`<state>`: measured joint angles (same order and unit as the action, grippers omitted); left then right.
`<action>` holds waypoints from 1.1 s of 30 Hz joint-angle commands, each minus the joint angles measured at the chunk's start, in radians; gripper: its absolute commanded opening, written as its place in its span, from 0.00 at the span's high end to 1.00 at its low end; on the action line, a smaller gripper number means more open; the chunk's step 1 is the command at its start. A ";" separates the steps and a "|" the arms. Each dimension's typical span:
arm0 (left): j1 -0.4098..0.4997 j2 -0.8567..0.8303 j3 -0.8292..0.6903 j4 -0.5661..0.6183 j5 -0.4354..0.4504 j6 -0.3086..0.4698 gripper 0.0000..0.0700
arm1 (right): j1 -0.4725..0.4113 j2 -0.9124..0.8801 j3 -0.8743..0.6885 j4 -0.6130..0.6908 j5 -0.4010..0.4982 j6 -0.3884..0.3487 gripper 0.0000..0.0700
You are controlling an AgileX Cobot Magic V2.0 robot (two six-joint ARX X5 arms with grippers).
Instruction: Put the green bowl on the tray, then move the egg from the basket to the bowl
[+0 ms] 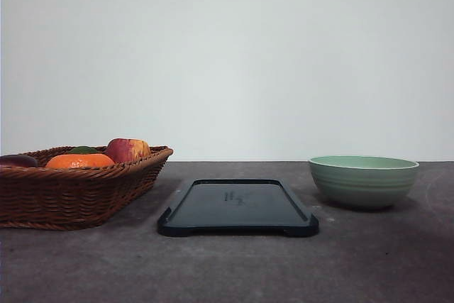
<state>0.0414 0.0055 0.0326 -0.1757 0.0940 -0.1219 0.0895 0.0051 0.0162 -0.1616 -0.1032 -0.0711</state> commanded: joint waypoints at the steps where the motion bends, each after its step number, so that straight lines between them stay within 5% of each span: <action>1: 0.000 -0.001 -0.019 -0.004 -0.001 0.008 1.00 | 0.000 -0.002 -0.004 0.005 0.000 0.012 0.98; 6: 0.000 -0.001 -0.019 -0.004 0.000 -0.019 1.00 | 0.000 -0.002 -0.004 0.006 0.000 0.012 0.98; 10: 0.000 -0.001 -0.019 -0.007 0.002 -0.143 1.00 | 0.000 -0.002 -0.004 0.004 -0.005 0.040 0.98; 20: 0.000 -0.001 -0.019 0.012 0.005 -0.570 1.00 | -0.001 -0.002 -0.003 0.010 0.003 0.511 0.99; 24: 0.000 -0.001 -0.016 0.111 0.011 -0.707 1.00 | -0.001 -0.002 -0.003 0.079 -0.001 0.581 0.99; 27: 0.000 0.000 0.002 0.191 0.011 -0.703 1.00 | 0.000 -0.001 0.009 0.166 -0.001 0.581 0.99; 33: 0.000 0.006 0.099 0.220 0.010 -0.558 1.00 | 0.000 0.048 0.119 0.182 0.007 0.549 0.99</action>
<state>0.0414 0.0092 0.1008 0.0256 0.1032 -0.7467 0.0895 0.0427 0.1095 0.0055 -0.1009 0.4867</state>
